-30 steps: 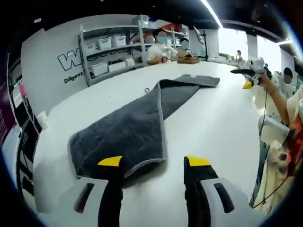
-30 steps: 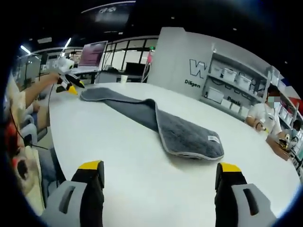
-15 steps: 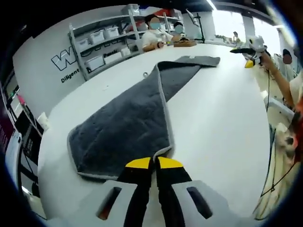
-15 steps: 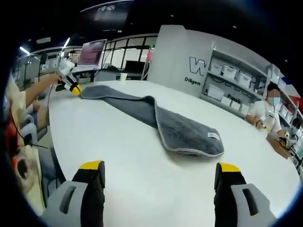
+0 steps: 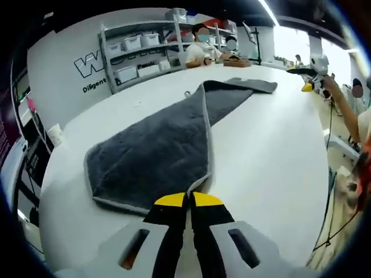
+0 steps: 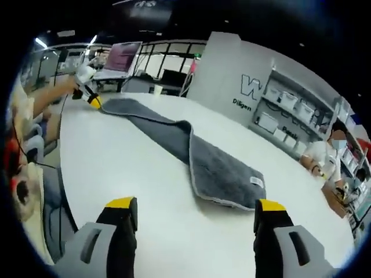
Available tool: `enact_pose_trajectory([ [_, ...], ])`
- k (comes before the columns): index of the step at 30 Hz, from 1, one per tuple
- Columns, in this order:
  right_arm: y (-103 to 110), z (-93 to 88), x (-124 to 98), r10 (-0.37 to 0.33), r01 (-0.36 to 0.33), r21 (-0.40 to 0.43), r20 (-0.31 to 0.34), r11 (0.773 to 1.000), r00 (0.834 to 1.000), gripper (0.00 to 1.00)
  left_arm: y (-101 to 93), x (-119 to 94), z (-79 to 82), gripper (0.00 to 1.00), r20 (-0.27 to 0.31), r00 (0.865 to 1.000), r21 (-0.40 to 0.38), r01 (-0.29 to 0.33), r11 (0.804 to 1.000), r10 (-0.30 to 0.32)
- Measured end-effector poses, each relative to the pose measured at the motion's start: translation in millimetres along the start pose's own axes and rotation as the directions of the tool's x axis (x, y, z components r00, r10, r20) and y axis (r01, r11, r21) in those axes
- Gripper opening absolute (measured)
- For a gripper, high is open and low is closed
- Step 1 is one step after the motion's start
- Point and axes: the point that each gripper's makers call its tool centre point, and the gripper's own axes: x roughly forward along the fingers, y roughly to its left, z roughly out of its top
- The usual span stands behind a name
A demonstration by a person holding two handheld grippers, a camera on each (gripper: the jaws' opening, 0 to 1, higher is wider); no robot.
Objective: Open the folded towel by lifting each exposed corner and separating the folded layers until the towel lies flat within the target outline without major curled edges
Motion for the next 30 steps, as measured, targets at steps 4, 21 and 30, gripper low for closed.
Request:
enact_pose_trajectory([
  [4,-6.4,-11.9,17.2,0.021,-0.027,-0.087,-0.074,0.996,0.997,0.57,-0.2,1.7,0.0,0.02,0.013,1.0,-0.015,-0.001,1.0,0.001],
  [21,-20.5,-32.4,61.7,-0.032,-0.028,-0.333,-0.173,0.943,0.984,0.0,0.2,1.1,-0.4,0.02,0.041,0.999,-0.056,0.013,0.998,-0.01],
  [30,-21.2,-42.6,55.7,-0.027,-0.033,-0.312,-0.184,0.949,0.983,0.0,2.2,1.6,1.1,0.02,0.048,0.999,-0.069,0.007,0.998,-0.004],
])
